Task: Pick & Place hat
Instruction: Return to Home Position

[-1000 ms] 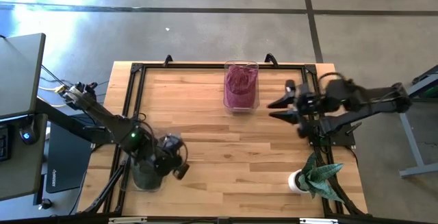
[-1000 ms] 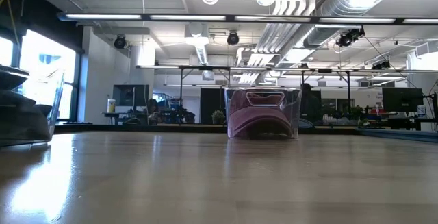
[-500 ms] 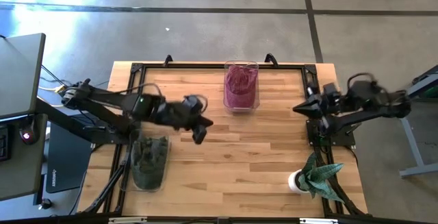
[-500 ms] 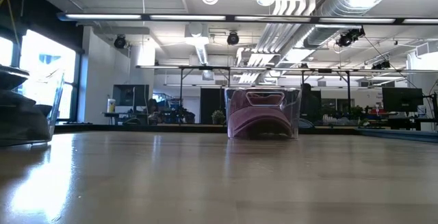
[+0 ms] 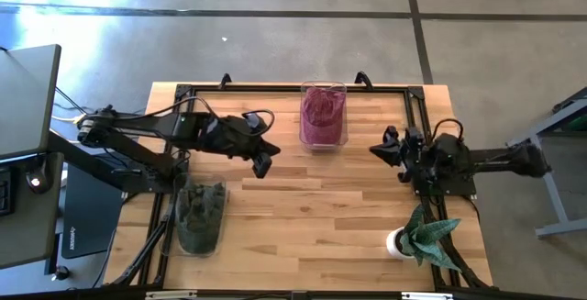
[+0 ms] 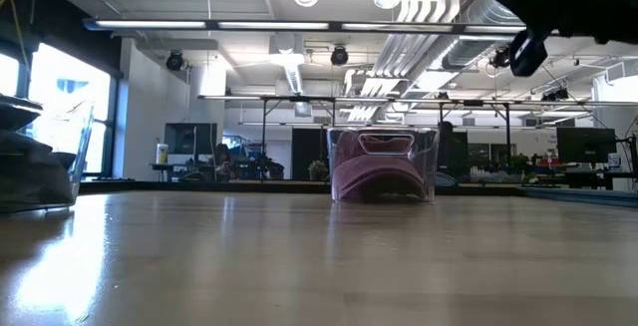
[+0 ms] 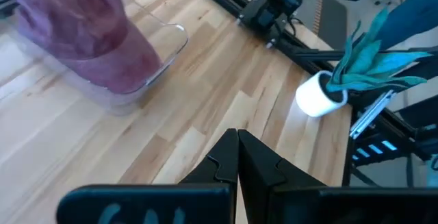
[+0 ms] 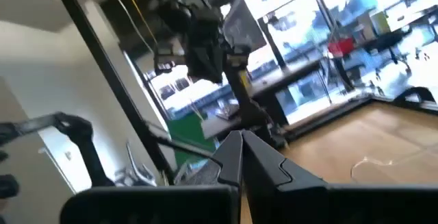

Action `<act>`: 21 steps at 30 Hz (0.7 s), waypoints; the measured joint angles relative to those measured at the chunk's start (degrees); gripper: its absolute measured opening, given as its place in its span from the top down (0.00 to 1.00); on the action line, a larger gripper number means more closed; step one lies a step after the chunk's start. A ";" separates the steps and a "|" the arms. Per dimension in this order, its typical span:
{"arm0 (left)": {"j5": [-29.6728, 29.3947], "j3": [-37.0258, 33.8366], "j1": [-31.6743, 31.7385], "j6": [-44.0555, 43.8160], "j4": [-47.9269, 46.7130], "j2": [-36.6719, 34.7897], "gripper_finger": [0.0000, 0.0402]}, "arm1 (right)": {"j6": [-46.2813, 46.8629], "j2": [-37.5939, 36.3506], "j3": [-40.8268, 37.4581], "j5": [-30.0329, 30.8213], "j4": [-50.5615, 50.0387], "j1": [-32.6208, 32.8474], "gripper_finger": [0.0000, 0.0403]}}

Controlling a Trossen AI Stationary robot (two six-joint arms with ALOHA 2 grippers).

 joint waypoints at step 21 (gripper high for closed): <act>-11.18 -15.92 0.00 -3.65 -8.36 -27.30 1.00 | -11.67 -0.50 -4.07 3.09 -10.07 -13.23 1.00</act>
